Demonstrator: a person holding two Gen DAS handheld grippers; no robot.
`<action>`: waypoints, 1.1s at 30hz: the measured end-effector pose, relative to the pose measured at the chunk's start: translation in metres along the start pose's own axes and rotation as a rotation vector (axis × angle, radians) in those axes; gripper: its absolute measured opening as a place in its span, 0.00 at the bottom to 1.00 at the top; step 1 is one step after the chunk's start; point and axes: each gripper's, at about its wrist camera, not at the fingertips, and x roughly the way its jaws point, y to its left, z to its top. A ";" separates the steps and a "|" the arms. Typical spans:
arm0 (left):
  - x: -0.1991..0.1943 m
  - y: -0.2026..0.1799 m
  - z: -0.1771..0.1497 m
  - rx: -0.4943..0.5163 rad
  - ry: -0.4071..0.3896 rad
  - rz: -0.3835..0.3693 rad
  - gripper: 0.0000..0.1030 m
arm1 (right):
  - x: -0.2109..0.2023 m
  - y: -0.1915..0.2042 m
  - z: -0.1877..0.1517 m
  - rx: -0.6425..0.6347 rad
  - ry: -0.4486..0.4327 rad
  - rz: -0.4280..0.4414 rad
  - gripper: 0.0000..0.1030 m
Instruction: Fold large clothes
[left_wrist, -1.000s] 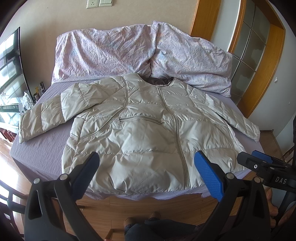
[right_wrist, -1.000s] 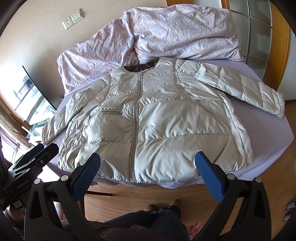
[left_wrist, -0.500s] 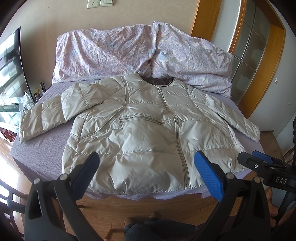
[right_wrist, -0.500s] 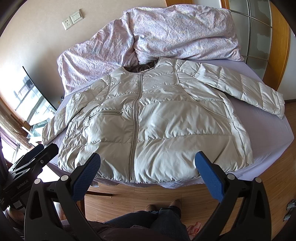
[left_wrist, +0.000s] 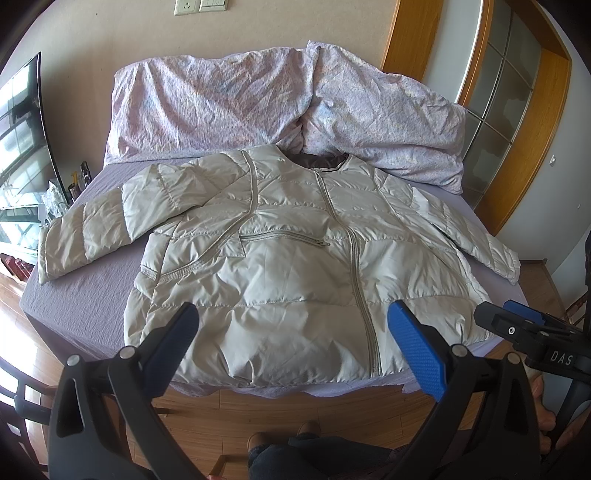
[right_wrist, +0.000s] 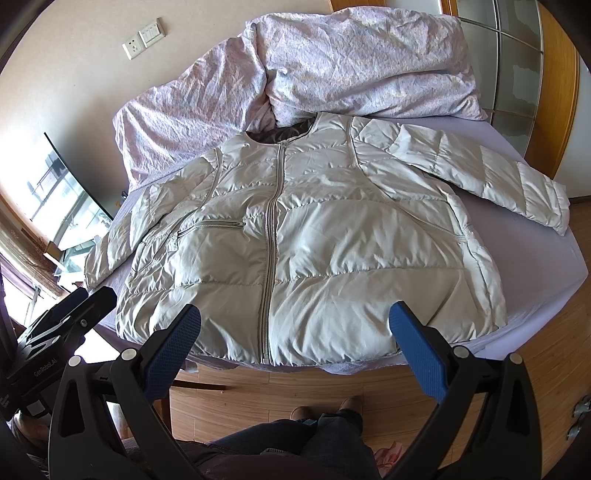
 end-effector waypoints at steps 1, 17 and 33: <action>0.000 0.000 0.000 0.000 0.000 0.000 0.98 | 0.000 0.000 0.000 0.000 0.000 0.000 0.99; 0.007 0.008 0.002 -0.020 0.013 0.009 0.98 | 0.016 -0.001 0.005 0.013 0.009 0.000 0.99; 0.048 0.013 0.026 -0.032 0.048 0.081 0.98 | 0.052 -0.039 0.047 0.067 0.048 -0.064 0.99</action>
